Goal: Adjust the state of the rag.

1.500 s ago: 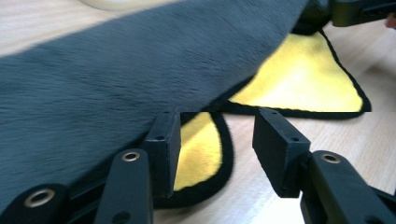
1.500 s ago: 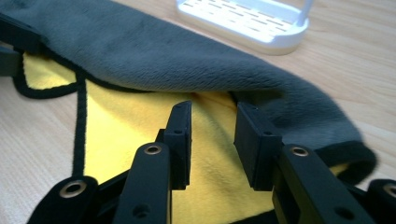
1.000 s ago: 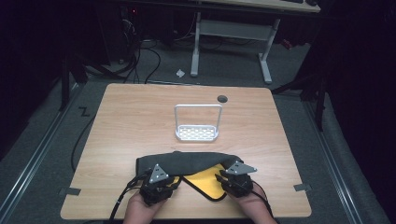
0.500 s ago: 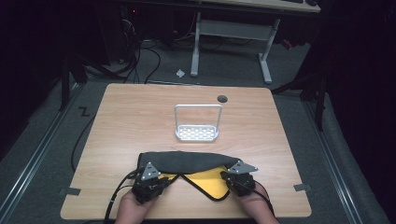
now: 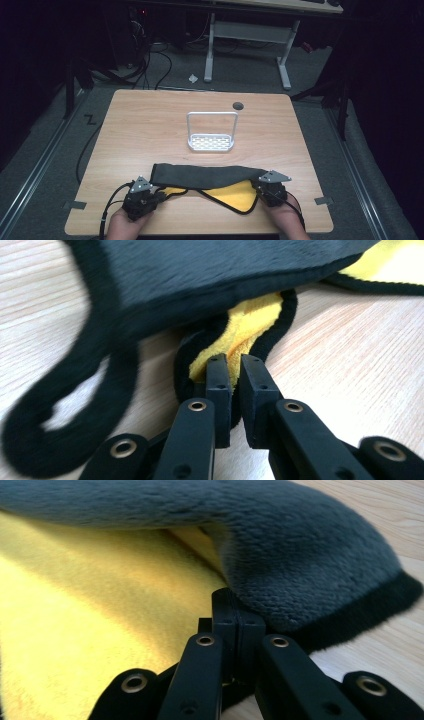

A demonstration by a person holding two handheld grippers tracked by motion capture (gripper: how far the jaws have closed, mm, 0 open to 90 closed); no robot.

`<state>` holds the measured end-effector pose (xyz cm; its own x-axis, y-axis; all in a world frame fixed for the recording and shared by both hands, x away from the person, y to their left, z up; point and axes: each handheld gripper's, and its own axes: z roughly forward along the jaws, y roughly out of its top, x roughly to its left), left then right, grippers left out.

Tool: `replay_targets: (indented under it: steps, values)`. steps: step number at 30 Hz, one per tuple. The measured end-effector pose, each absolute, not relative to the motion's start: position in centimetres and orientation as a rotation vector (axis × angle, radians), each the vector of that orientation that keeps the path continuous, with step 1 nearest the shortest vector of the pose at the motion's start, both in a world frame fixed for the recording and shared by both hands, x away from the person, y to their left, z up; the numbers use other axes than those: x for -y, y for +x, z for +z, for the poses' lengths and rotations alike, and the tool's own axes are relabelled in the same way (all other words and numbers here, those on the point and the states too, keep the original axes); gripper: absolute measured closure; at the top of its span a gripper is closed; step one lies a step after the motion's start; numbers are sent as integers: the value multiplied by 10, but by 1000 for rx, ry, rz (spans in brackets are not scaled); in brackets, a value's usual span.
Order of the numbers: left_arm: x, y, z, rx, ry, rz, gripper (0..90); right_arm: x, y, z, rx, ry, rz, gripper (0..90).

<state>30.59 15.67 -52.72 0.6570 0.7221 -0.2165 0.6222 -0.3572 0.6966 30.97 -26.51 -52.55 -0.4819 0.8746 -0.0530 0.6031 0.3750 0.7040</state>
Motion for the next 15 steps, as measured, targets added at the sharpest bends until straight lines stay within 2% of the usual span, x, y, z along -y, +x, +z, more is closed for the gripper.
replay_targets:
  steps: [6,7,8,10,15]
  values:
    - [-171,305,-526,-1080,2067,190,847,273,315,-526,-2187,1292,847,900]
    - [-173,305,-526,-1109,2092,224,894,276,316,-526,-2178,1296,841,900]
    - [-176,305,-527,-1104,2083,225,896,279,317,-526,-2167,1312,839,900]
    - [-179,307,-527,-1118,2055,179,884,283,319,-526,-2156,1326,846,900]
    - [-169,303,-523,-1066,2068,228,854,283,321,-526,-2146,1333,831,900]
